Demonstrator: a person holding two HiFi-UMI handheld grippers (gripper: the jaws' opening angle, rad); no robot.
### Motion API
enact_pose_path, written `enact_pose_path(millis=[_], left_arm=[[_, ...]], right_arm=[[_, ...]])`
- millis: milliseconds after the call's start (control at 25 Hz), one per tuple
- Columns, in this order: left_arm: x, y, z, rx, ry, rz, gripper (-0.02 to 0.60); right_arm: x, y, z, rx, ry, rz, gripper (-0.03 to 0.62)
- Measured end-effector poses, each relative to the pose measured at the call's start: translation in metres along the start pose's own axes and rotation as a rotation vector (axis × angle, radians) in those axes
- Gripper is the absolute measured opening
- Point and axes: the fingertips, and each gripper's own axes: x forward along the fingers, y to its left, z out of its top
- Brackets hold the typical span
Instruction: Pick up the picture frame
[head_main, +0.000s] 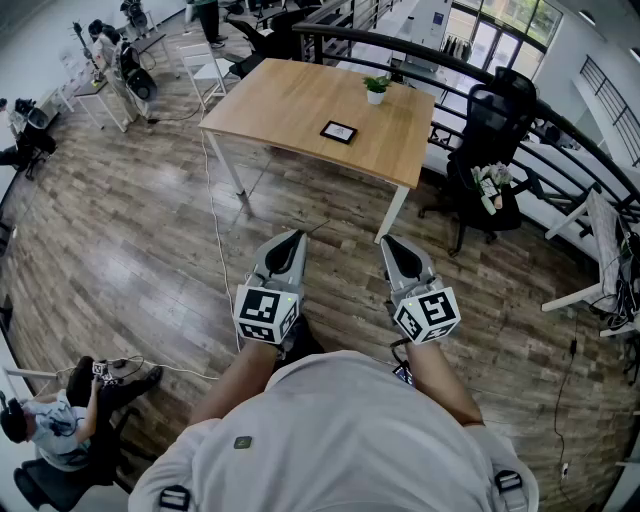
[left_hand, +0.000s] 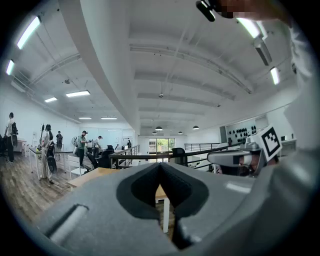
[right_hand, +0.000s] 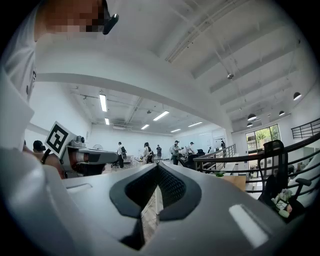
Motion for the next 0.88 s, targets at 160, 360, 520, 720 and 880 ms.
enact_pose_path(millis=[160, 360, 520, 720, 880], left_arm=[[-0.004, 0.008, -0.002, -0.003, -0.005, -0.001, 0.005], [-0.001, 0.009, -0.005, -0.005, 0.002, -0.005, 0.005], [0.007, 0.014, -0.010, -0.012, 0.015, -0.013, 0.005], [0.018, 0.024, -0.018, -0.025, 0.024, -0.025, 0.005], [0.031, 0.035, -0.022, -0.023, 0.026, -0.034, 0.005]], right_arm=[[0.003, 0.005, -0.004, 0.001, -0.001, -0.006, 0.009], [0.006, 0.003, -0.008, 0.010, 0.001, -0.007, 0.009], [0.011, -0.002, -0.009, 0.008, 0.004, -0.020, 0.009], [0.019, -0.010, -0.010, -0.016, 0.005, -0.059, 0.009], [0.035, -0.017, -0.017, -0.035, 0.021, -0.069, 0.009]])
